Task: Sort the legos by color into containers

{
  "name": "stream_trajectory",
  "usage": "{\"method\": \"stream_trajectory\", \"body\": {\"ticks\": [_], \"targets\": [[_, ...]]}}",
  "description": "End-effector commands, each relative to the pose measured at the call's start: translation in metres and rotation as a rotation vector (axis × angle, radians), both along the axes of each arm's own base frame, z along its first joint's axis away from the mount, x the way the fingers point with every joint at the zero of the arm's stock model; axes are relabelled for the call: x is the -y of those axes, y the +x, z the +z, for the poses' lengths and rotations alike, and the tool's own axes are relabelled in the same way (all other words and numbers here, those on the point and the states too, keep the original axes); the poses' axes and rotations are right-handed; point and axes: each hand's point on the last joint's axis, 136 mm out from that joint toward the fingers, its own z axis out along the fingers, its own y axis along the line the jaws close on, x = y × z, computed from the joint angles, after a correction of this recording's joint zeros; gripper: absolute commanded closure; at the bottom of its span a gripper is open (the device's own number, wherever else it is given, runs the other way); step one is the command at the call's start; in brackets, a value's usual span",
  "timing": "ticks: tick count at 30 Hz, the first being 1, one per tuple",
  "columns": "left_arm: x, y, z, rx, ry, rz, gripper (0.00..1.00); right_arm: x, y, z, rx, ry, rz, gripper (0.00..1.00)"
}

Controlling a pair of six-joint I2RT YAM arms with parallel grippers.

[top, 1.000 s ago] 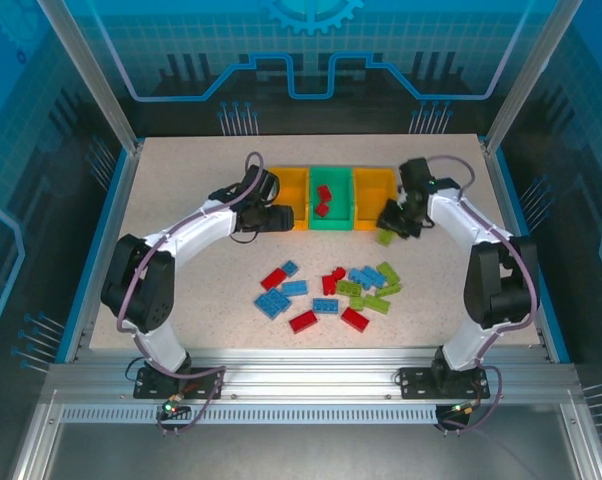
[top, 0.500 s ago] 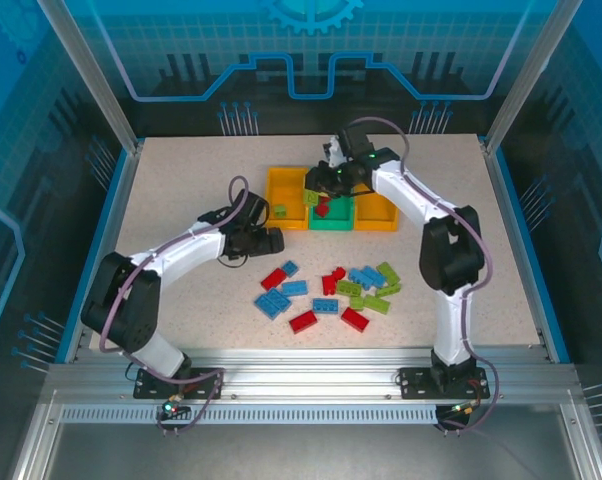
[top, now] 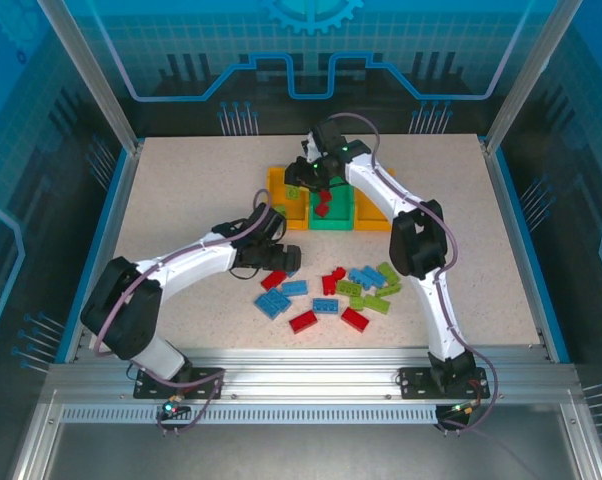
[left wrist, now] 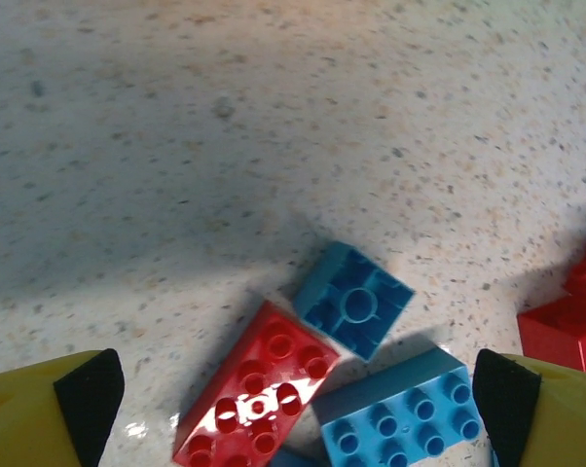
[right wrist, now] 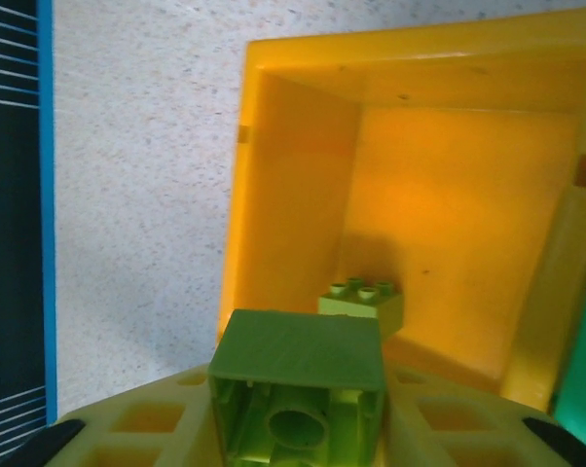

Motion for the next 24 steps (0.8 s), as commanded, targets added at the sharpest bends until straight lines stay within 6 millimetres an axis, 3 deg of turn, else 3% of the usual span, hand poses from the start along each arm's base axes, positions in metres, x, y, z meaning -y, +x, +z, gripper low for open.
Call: {"method": "stream_trajectory", "body": {"ticks": [1, 4, 7, 13, 16, 19, 24], "targets": [[0.021, 0.001, -0.002, 0.004, 0.032, -0.155, 0.05, 0.001, -0.005, -0.01, -0.043, -0.034, -0.012, 0.53], [0.028, 0.001, -0.009, -0.008, 0.069, -0.234, 0.06, 0.0, -0.008, -0.001, -0.03, -0.03, 0.012, 0.47], [0.033, 0.002, -0.015, -0.019, 0.084, -0.294, 0.07, 0.004, -0.013, 0.012, 0.001, -0.05, 0.031, 0.28], [0.034, 0.009, -0.029, -0.045, 0.149, -0.366, 0.13, 0.037, -0.026, 0.042, 0.055, -0.115, 0.018, 0.22], [0.037, 0.009, -0.035, -0.062, 0.159, -0.405, 0.16, 0.072, -0.031, 0.046, 0.074, -0.161, -0.043, 0.22], [0.037, 0.011, -0.038, -0.068, 0.175, -0.423, 0.23, 0.122, -0.034, 0.045, 0.084, -0.222, -0.131, 0.21], [0.041, 0.007, -0.047, -0.099, 0.161, -0.447, 0.3, 0.213, -0.042, 0.026, 0.053, -0.354, -0.28, 0.21]]}}
